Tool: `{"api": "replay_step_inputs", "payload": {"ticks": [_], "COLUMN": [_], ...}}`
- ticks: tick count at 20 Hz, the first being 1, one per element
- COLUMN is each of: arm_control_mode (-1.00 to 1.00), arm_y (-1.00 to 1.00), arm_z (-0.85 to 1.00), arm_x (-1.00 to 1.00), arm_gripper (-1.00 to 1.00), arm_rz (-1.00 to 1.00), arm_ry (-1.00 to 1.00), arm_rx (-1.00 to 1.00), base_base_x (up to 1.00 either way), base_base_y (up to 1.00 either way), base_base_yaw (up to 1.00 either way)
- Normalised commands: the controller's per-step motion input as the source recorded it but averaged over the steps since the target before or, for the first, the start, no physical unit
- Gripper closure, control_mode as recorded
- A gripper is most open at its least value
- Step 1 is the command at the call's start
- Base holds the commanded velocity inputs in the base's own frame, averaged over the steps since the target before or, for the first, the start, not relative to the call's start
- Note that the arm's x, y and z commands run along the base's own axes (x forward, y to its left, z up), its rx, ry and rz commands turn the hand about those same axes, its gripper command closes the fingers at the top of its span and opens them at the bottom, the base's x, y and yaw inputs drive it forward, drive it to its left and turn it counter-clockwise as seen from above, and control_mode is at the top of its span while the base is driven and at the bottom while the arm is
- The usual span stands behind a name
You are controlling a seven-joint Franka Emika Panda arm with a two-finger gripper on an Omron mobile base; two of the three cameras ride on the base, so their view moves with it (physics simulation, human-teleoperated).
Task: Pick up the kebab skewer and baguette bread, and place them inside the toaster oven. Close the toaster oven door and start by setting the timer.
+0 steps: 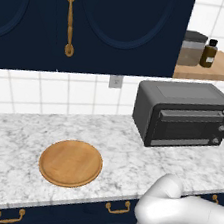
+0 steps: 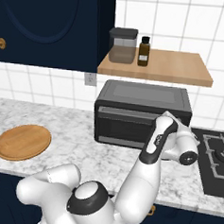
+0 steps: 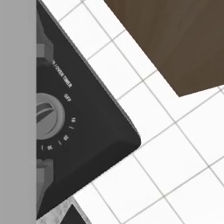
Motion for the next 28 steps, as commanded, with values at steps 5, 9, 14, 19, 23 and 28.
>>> {"api": "replay_step_inputs", "payload": {"ticks": [5, 9, 14, 19, 23, 28], "arm_control_mode": [-1.00, -1.00, -1.00, -1.00, -1.00, -1.00], "arm_y": [0.00, 0.00, -0.02, -0.13, -0.13, -0.05], "arm_z": [0.00, -0.01, -0.11, -0.20, -0.18, -0.15], "arm_x": [0.00, -0.06, -0.07, -0.01, 0.00, 0.00], "arm_gripper": [1.00, 1.00, 1.00, 1.00, 1.00, 1.00], "arm_rz": [0.00, 0.00, 0.00, -0.05, -0.04, -0.05], "arm_ry": [0.00, 0.00, -0.02, -0.02, 0.00, 0.00], "arm_rx": [0.00, 0.00, 0.06, 0.25, 0.27, 0.26], "base_base_x": [0.00, 0.00, 0.00, 0.00, 0.00, 0.00], "base_base_y": [0.00, 0.00, 0.00, 0.00, 0.00, 0.00], "base_base_yaw": [0.00, 0.00, 0.00, 0.00, 0.00, 0.00]}}
